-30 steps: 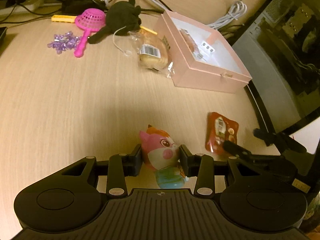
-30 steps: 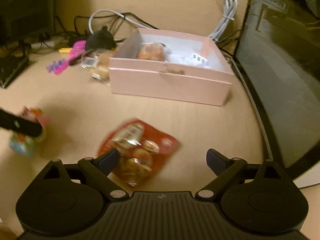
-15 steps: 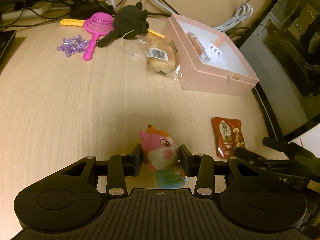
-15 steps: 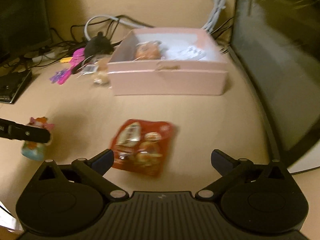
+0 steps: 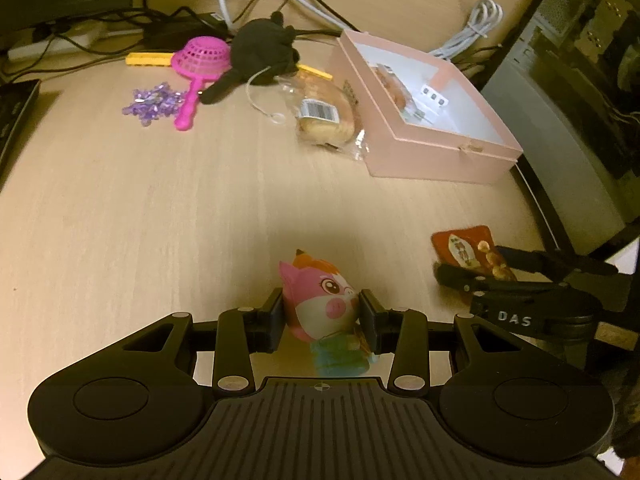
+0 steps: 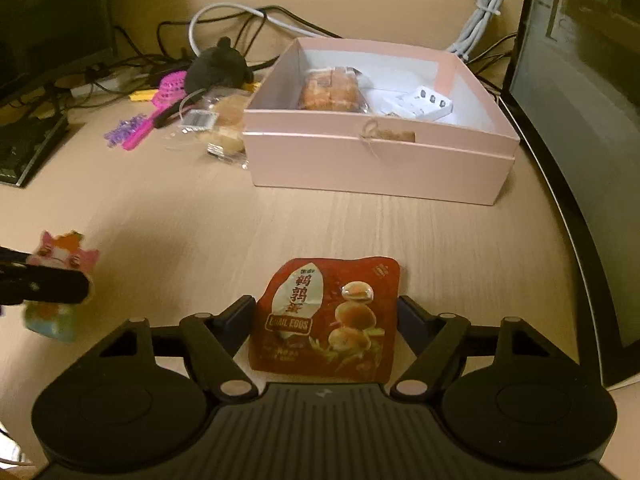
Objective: Organize objects
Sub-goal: 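Carry the figurine with the left gripper while the right carries the packet toward the box, then lower the pink cat figurine into the pink box and open the left gripper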
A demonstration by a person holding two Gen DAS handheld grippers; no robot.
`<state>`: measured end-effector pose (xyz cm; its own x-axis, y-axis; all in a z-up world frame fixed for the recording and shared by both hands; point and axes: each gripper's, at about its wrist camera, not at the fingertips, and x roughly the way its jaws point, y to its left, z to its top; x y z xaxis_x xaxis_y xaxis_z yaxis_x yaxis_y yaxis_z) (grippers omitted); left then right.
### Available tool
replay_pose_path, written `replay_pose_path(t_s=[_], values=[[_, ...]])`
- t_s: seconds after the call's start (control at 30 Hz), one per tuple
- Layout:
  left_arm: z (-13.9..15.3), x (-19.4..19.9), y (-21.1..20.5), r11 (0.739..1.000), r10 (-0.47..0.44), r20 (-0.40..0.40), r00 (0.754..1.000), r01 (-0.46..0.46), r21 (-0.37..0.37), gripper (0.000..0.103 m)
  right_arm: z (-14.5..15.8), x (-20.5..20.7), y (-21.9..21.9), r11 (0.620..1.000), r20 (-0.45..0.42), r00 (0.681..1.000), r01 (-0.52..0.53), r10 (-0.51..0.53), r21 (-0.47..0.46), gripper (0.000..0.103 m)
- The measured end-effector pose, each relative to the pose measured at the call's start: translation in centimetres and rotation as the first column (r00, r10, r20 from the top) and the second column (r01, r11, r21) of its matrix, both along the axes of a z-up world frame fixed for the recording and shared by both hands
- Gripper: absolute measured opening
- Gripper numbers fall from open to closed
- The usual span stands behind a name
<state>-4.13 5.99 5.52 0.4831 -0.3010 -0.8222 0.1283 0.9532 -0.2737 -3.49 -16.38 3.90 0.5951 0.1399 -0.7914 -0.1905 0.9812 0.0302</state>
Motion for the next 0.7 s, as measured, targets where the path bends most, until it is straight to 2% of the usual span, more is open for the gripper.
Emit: replay_pose_path(t_s=[0.27,0.37,0.5,0.57,0.67,0.7], values=[[0.4,1.0,-2.9,0.991,-0.115,0.013,0.993,0.115,-0.062,0.043,3.2,-2.0,-2.3,0.998,0.073,0.996,0.046,-0.05,0.044,0.076],[2.4,2.8,-4.6,0.986,-0.146,0.092,0.985,0.153,-0.067,0.043,3.8,-3.1,-3.6,0.997,0.103,0.992,0.073,-0.076,0.038,0.076],[5.7,6.6,-8.1,0.981,-0.181,0.236,0.955,0.191,-0.023,0.043,3.9,-4.5,-5.1,0.995,0.132,0.986,0.099,-0.101,0.025,0.076],[6.6,8.7,-9.8,0.986,-0.159,0.291,0.943,0.169,-0.008,0.044,3.9,-5.0,-5.8,0.993,0.134,0.984,0.114,-0.119,0.038,0.076],[7.0,11.9,-11.4,0.993,-0.077,0.348,0.934,0.103,-0.056,0.045,3.7,-5.4,-6.7,0.988,0.131,0.98,0.141,-0.148,0.063,0.076],[6.7,12.9,-11.9,0.994,-0.058,0.379,0.924,0.089,-0.064,0.045,3.7,-5.4,-6.9,0.987,0.128,0.98,0.146,-0.154,0.069,0.076]])
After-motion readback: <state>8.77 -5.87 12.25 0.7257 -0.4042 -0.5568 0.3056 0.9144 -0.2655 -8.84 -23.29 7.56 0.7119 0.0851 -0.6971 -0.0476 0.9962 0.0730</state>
